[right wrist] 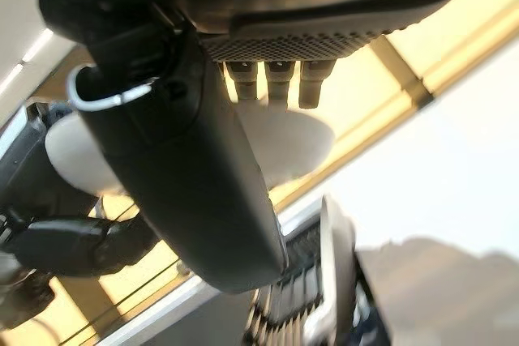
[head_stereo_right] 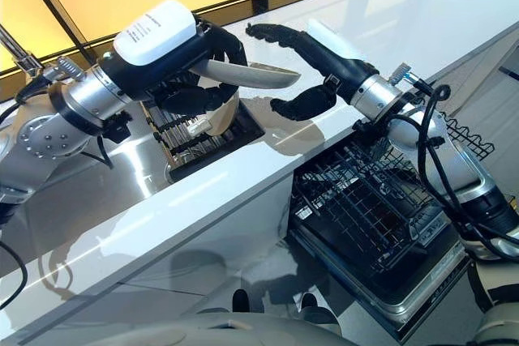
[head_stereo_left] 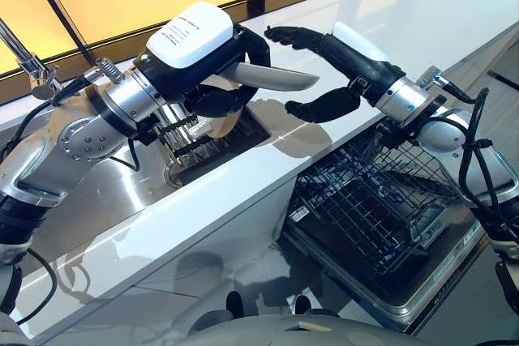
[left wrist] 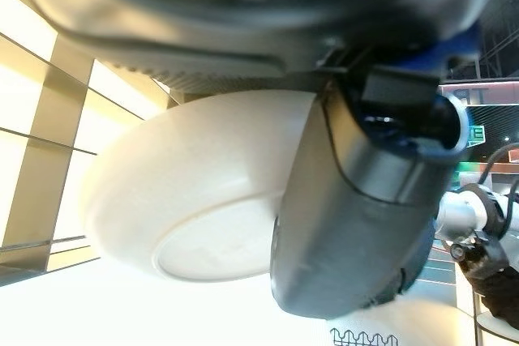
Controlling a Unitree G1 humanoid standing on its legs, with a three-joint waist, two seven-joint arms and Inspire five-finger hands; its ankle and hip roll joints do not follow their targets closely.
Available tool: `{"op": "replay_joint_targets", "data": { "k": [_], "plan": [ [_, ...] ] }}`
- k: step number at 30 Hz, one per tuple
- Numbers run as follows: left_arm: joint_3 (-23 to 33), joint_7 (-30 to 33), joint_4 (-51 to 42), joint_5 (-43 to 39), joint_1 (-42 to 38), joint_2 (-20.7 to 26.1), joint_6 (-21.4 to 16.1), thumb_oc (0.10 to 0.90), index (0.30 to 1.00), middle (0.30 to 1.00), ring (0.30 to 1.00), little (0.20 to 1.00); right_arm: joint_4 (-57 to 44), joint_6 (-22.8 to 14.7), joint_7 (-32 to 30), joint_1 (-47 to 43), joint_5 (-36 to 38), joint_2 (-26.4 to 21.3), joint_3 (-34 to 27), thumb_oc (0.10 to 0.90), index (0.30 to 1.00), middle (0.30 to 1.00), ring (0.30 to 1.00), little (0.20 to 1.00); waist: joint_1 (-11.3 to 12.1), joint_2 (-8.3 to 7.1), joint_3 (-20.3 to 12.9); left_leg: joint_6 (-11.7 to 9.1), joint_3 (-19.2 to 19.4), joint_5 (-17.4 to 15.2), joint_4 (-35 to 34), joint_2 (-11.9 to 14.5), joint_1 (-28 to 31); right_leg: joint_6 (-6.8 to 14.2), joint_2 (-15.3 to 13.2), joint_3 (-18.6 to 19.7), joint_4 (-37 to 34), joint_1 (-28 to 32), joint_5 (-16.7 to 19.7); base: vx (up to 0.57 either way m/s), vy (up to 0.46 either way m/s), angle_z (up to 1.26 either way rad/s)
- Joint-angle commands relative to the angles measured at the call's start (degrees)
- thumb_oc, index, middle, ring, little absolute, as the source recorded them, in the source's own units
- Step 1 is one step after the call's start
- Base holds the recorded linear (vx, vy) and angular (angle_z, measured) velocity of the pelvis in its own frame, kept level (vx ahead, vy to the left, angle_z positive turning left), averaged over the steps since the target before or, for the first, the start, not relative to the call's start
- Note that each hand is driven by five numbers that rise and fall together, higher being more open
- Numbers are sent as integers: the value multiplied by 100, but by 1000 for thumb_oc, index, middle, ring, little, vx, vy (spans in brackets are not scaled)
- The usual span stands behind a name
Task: Pick up plates and place into dishwasher.
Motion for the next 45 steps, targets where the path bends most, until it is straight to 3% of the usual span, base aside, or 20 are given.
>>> {"op": "replay_joint_targets", "data": {
  "k": [1,2,11,19,20,22,26,34,41,45],
  "plan": [
    [174,478,-48,-553,-881,-204,65,100,300,300,300,200,-395,-280,-298,-897,380,174,-22,366,528,528,528,466,86,-22,-591,92,55,-731,12,-247,354,-69,556,-114,23,68,-109,13,-5,5],
    [164,473,-45,-570,-880,-235,71,100,300,300,300,200,-376,-303,-362,-912,388,248,-18,100,300,300,300,200,89,-19,-591,92,61,-731,12,-247,353,-72,554,-121,23,67,-110,0,0,0],
    [260,378,-105,-737,-715,-549,65,100,300,300,300,200,-405,-254,-664,-818,117,629,-128,100,300,300,300,200,105,9,-565,92,98,-736,12,-230,358,-73,547,-161,23,80,-128,0,0,0],
    [481,-152,-126,-1953,-434,-864,366,125,321,321,321,225,-303,-428,-1326,-689,-268,755,-425,100,300,300,300,200,147,7,-542,93,83,-742,12,-220,385,-89,552,-231,23,122,-149,0,0,0],
    [523,-230,-128,-2180,-378,-915,441,193,380,380,380,293,-301,-436,-1417,-667,-331,776,-459,100,300,300,300,200,153,10,-538,93,80,-742,12,-220,389,-92,553,-235,23,128,-152,0,0,0],
    [631,-372,-121,-2638,-218,-1085,700,800,900,900,900,900,-289,-491,-1640,-608,-443,853,-552,100,300,300,300,200,170,15,-522,100,60,-743,12,-224,398,-100,556,-236,23,142,-158,0,0,0],
    [858,-279,-48,-2741,51,-1271,876,800,900,900,900,900,-262,-632,-2072,-475,-753,909,-784,100,300,300,300,200,183,33,-493,110,30,-752,12,-229,428,-118,564,-227,23,171,-173,3,-2,1],
    [1718,163,707,-2412,651,-691,868,800,900,900,900,900,156,-1031,-3214,49,-564,454,-1875,100,300,300,300,200,184,64,-472,106,-13,-770,12,-235,463,-111,566,-254,23,213,-199,11,-9,4],
    [2414,362,1288,-2484,1237,-457,715,800,900,900,900,900,870,-930,-4150,769,-796,122,-2809,100,300,300,300,200,136,71,-479,106,-8,-784,12,-234,487,-110,581,-227,23,222,-209,6,-3,1],
    [2573,409,1614,-2477,1387,-393,684,800,900,900,900,900,1539,-383,-4695,1071,-880,-133,-3260,100,300,300,300,200,97,72,-471,87,22,-797,12,-226,491,-98,588,-223,23,218,-217,0,0,0]
  ]
}}
